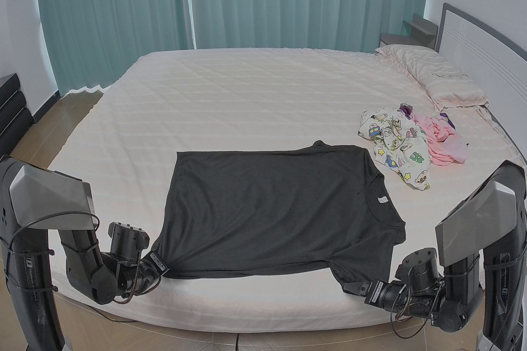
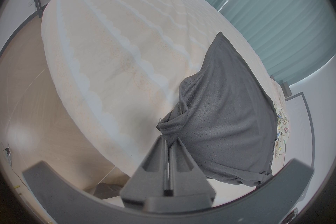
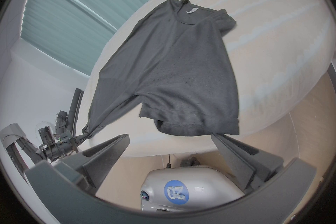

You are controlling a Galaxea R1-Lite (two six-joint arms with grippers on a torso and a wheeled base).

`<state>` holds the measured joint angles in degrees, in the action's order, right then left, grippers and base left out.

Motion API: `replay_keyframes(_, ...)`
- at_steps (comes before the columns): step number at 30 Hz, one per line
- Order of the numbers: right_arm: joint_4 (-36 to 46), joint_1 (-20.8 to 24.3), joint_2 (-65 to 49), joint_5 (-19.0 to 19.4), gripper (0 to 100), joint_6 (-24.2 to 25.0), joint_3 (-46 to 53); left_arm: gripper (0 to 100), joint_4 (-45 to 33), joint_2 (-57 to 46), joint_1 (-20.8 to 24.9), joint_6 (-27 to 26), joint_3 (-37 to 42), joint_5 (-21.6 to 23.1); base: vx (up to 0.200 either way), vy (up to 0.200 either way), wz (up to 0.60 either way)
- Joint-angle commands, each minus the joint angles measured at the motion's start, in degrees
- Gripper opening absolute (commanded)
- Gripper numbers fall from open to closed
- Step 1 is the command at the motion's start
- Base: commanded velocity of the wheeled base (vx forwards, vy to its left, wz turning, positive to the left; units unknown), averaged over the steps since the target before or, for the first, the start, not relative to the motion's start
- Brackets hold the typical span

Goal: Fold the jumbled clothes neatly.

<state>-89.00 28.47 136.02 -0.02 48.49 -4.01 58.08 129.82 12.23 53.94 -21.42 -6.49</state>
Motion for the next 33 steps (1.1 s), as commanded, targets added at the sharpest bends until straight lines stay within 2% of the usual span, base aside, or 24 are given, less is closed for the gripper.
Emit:
replay_keyframes(1, -0.73, -2.1, 3.28, -0.06, 100, -0.15, -0.12, 0, 0.02, 0.08, -0.01, 0.02, 0.06, -0.02, 0.0, 0.0, 0.0)
replay_keyframes(8, -0.73, -6.67, 2.67, -0.06, 100, -0.07, 0.06, 0, 0.02, 0.08, -0.01, 0.02, 0.06, -0.02, 0.0, 0.0, 0.0)
replay_keyframes(17, -0.73, -10.45, -0.32, -0.06, 100, -0.15, 2.87, 0, 0.02, 0.08, -0.01, 0.02, -0.03, -0.02, 0.0, 0.0, 0.0)
replay_keyframes(27, -0.73, -9.39, 0.47, 2.4, 100, -0.15, 3.31, 0, 0.02, 0.08, -0.01, 0.02, 0.06, -0.11, 0.0, 0.0, 0.0)
replay_keyframes(33, -0.64, -8.87, 2.05, 2.31, 100, -0.33, 1.11, 0, 0.02, 0.08, -0.01, 0.02, 0.06, -0.11, 0.0, 0.0, 0.0)
